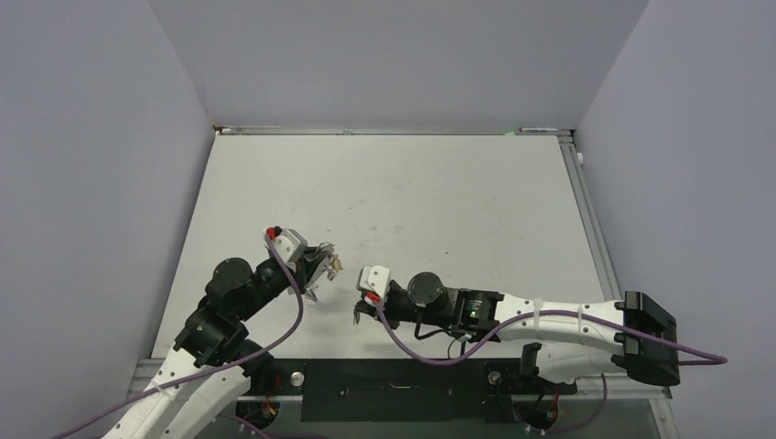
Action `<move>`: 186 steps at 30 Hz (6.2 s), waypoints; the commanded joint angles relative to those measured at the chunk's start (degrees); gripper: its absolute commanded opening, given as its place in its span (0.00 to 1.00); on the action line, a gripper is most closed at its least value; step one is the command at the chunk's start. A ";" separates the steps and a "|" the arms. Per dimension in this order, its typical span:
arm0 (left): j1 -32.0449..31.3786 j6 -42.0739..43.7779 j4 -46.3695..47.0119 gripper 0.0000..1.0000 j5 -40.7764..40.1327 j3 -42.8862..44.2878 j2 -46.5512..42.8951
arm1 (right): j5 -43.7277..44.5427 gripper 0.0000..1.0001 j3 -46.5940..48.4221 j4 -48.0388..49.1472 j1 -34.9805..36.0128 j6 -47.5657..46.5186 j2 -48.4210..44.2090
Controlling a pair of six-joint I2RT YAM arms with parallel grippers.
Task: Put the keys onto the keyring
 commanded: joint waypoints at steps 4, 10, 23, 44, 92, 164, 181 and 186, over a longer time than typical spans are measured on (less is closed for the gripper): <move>-0.23 0.44 7.68 0.00 6.32 -0.64 -1.37 | 0.62 0.05 9.05 -4.77 -5.23 0.35 -3.64; -0.63 -0.30 8.84 0.00 9.96 -0.88 -1.54 | -2.02 0.05 13.19 -6.27 -8.81 0.15 -3.68; -0.63 -0.82 10.54 0.00 14.23 -1.29 -1.49 | -10.78 0.05 15.25 -3.22 -13.90 0.71 -0.96; -0.63 -0.82 9.06 0.00 12.59 -0.85 -0.43 | -16.15 0.05 23.10 -7.65 -12.66 2.70 1.79; -0.61 -0.82 7.91 0.00 11.86 -0.32 0.32 | -0.11 0.05 28.44 -10.96 -5.73 -3.19 6.33; -0.63 -2.61 10.52 0.00 19.93 -1.15 -0.93 | -2.80 0.10 31.58 -17.85 -11.36 -2.12 7.32; -0.63 -2.82 10.81 0.00 20.64 -1.20 -1.28 | -3.71 0.44 31.74 -21.30 -12.40 -3.65 4.98; -0.63 -2.85 10.89 0.00 21.06 -1.15 -1.50 | -4.97 0.47 27.40 -18.02 -12.40 -8.30 -0.52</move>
